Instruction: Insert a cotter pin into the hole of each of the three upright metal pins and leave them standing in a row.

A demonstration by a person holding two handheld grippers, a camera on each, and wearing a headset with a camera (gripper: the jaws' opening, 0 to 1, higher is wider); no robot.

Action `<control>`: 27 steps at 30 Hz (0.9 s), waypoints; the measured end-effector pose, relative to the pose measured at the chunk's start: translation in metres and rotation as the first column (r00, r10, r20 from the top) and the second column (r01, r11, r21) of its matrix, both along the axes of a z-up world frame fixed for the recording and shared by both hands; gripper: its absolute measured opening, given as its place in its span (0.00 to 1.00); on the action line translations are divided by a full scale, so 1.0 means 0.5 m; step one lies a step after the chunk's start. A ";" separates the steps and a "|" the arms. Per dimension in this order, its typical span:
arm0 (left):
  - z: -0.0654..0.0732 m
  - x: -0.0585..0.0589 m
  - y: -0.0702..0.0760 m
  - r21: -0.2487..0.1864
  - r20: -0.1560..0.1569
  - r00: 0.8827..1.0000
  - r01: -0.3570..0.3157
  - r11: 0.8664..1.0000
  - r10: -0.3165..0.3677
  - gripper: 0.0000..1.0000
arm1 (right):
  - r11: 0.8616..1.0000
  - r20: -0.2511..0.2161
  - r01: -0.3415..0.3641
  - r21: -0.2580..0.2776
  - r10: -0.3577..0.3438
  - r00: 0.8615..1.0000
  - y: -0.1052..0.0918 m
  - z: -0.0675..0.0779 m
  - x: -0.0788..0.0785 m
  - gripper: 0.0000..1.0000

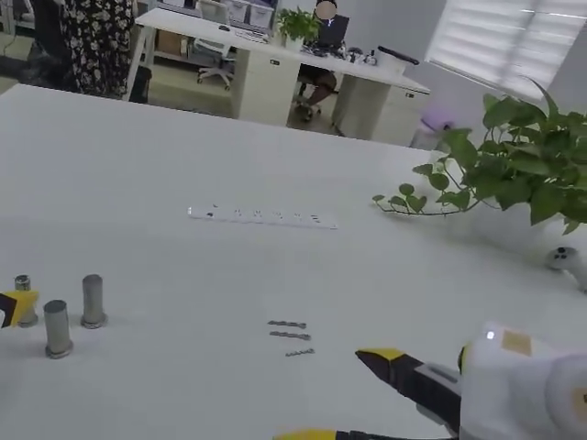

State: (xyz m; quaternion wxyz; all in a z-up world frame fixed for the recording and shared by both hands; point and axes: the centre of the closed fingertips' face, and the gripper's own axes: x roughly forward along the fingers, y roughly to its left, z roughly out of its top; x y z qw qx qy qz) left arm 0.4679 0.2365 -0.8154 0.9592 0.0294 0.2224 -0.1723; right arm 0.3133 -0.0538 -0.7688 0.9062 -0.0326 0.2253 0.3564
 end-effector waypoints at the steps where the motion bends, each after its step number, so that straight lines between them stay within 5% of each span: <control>1: -0.002 0.004 -0.003 -0.005 0.000 1.000 0.004 1.000 -0.004 0.22 | 1.000 -0.001 0.001 -0.001 -0.001 1.000 -0.001 -0.001 0.001 0.87; 12: -0.022 0.011 -0.011 -0.012 -0.014 1.000 0.023 1.000 -0.023 0.08 | 1.000 -0.010 0.012 -0.007 -0.012 1.000 -0.005 -0.010 0.008 0.87; 27: -0.022 0.018 -0.007 -0.020 -0.010 1.000 0.024 1.000 -0.024 0.07 | 1.000 -0.012 0.005 -0.023 -0.005 1.000 -0.001 -0.016 0.016 0.86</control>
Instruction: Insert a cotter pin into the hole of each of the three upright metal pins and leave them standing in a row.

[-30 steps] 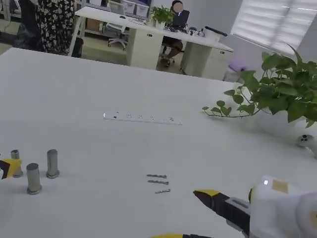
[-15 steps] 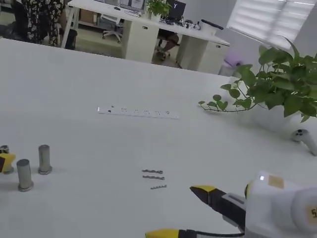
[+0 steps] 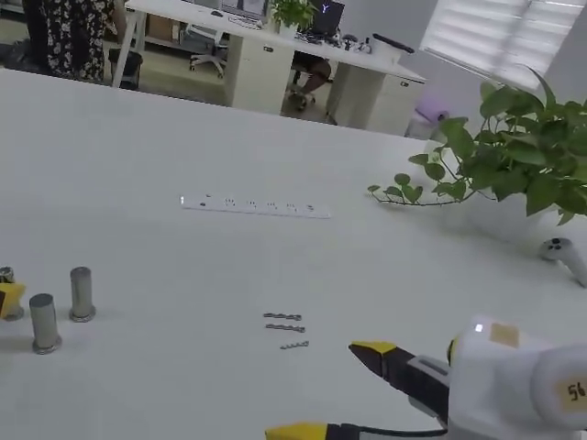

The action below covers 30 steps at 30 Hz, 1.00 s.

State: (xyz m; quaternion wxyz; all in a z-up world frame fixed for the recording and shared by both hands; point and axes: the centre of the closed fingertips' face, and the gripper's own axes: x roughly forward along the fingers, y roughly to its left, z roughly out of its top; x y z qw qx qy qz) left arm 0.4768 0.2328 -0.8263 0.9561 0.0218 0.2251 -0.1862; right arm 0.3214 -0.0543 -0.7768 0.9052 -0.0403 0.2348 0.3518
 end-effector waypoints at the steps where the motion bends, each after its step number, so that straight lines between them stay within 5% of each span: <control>1: 0.000 0.000 0.002 0.005 -0.001 1.000 -0.002 1.000 0.002 0.07 | 1.000 -0.001 -0.002 0.001 0.002 1.000 0.001 0.000 0.000 0.86; 20: 0.030 -0.048 0.013 0.000 -0.004 0.999 -0.042 0.999 0.042 0.07 | 1.000 0.000 -0.025 0.015 0.025 1.000 0.012 0.004 -0.004 0.86; 30: 0.063 -0.107 -0.001 -0.028 -0.007 0.996 -0.093 0.995 0.092 0.07 | 0.999 0.002 -0.028 0.019 0.028 1.000 0.021 0.007 -0.019 0.85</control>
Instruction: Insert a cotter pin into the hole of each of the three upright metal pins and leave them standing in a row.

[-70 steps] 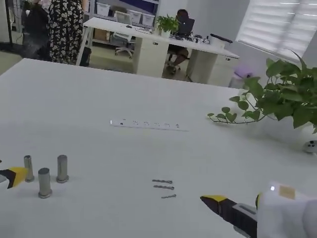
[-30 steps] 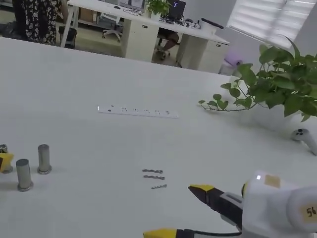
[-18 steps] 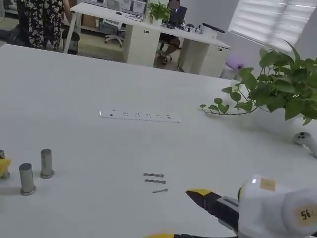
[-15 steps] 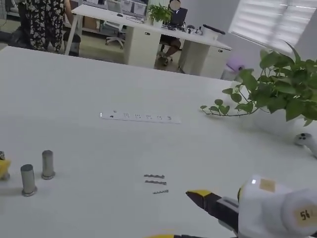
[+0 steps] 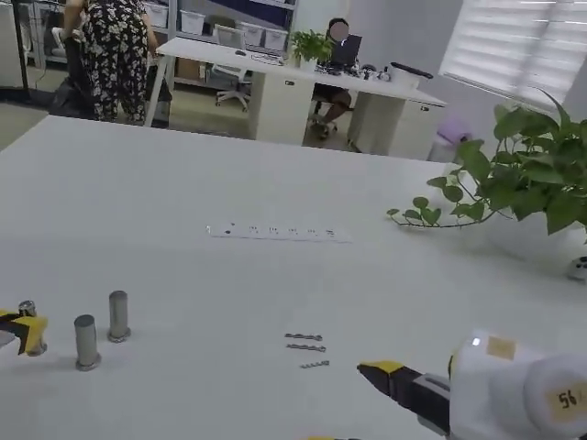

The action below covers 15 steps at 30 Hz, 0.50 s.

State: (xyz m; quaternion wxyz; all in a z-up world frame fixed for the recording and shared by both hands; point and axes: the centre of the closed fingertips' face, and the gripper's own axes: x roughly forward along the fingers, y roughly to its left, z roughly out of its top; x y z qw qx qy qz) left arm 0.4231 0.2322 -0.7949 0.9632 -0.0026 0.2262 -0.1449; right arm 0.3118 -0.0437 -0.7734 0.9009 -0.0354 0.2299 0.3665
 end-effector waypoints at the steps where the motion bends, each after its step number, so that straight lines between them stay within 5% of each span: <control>1: 0.002 -0.005 -0.003 0.001 0.000 1.000 0.000 1.000 0.000 0.07 | 1.000 0.001 -0.001 0.000 0.001 1.000 0.002 0.001 -0.001 0.84; 6: 0.003 -0.040 -0.020 0.004 -0.009 1.000 0.000 1.000 0.000 0.07 | 1.000 0.013 -0.002 0.009 0.002 1.000 0.006 0.009 -0.004 0.84; 15: 0.001 -0.068 -0.062 0.013 -0.023 1.000 -0.003 1.000 0.003 0.07 | 1.000 0.021 -0.002 0.002 0.002 1.000 0.000 0.015 -0.009 0.82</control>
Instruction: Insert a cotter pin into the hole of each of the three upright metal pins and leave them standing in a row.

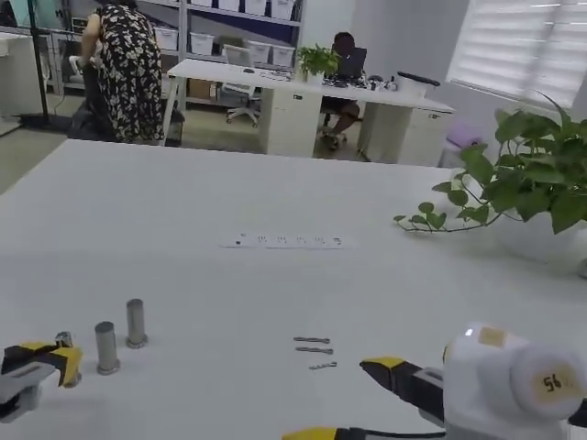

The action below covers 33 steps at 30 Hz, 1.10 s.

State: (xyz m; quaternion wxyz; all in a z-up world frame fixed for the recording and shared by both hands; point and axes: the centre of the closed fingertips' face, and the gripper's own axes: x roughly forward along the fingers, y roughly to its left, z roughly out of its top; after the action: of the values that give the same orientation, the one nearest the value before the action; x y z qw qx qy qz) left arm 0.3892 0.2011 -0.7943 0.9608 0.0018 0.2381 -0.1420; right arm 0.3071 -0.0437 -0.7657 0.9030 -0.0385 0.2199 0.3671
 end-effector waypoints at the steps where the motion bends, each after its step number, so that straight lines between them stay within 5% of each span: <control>1: 0.000 -0.004 -0.006 0.000 0.001 1.000 0.000 1.000 0.000 0.07 | 1.000 0.002 -0.001 -0.001 0.001 1.000 0.000 0.001 -0.001 0.81; 12: -0.018 -0.018 -0.081 -0.025 -0.026 1.000 0.009 1.000 -0.010 0.07 | 1.000 0.014 0.001 0.000 -0.001 1.000 -0.010 0.005 -0.003 0.80; 23: -0.057 -0.033 -0.107 -0.015 -0.055 0.998 0.003 1.000 -0.004 0.07 | 1.000 0.011 0.021 0.000 -0.021 1.000 -0.025 0.002 -0.004 0.78; 33: -0.062 -0.025 -0.132 -0.021 -0.047 0.999 0.006 1.000 -0.007 0.07 | 1.000 0.005 0.029 -0.009 -0.029 1.000 -0.034 -0.005 -0.001 0.77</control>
State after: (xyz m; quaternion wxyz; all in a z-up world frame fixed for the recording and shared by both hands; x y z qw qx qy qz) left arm 0.3768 0.1351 -0.8254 0.9544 -0.0106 0.2590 -0.1477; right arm 0.3066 -0.0606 -0.7684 0.9085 -0.0402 0.2199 0.3531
